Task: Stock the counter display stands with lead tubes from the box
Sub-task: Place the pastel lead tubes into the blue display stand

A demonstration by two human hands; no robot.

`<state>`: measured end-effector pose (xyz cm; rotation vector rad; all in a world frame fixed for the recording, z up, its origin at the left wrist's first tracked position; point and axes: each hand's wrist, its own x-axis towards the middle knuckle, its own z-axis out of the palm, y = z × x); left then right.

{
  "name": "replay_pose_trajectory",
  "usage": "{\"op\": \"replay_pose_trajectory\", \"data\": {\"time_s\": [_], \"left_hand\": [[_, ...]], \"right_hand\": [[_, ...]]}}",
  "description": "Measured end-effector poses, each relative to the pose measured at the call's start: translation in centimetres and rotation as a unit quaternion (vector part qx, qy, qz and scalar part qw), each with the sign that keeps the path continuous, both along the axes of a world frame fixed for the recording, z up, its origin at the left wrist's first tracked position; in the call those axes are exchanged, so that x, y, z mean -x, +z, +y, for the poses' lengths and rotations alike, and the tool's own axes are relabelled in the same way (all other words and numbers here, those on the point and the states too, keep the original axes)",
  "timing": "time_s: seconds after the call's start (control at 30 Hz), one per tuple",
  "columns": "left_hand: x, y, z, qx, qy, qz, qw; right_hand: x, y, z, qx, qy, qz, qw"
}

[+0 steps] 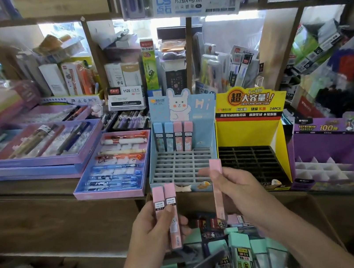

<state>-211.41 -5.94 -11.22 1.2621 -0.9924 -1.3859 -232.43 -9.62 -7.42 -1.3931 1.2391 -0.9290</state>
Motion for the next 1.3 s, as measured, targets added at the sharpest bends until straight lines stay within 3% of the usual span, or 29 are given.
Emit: {"op": "replay_pose_trajectory", "data": {"time_s": [0.4, 0.63, 0.8, 1.3], "left_hand": [[-0.3, -0.4, -0.4, -0.008, 0.015, 0.018, 1.000], [-0.4, -0.3, -0.4, -0.001, 0.012, 0.046, 0.999], [-0.5, -0.4, -0.5, -0.002, 0.008, 0.050, 0.999], [-0.7, -0.4, -0.6, -0.008, 0.008, 0.056, 0.998]], "right_hand": [[0.4, 3.7, -5.6, 0.198, -0.082, 0.098, 0.972], [-1.8, 4.2, -9.4, 0.227, -0.095, 0.093, 0.965], [-2.4, 3.7, -11.5, 0.260, -0.098, 0.136, 0.951], [-3.3, 4.4, -12.2, 0.248, -0.064, 0.218, 0.942]]}}
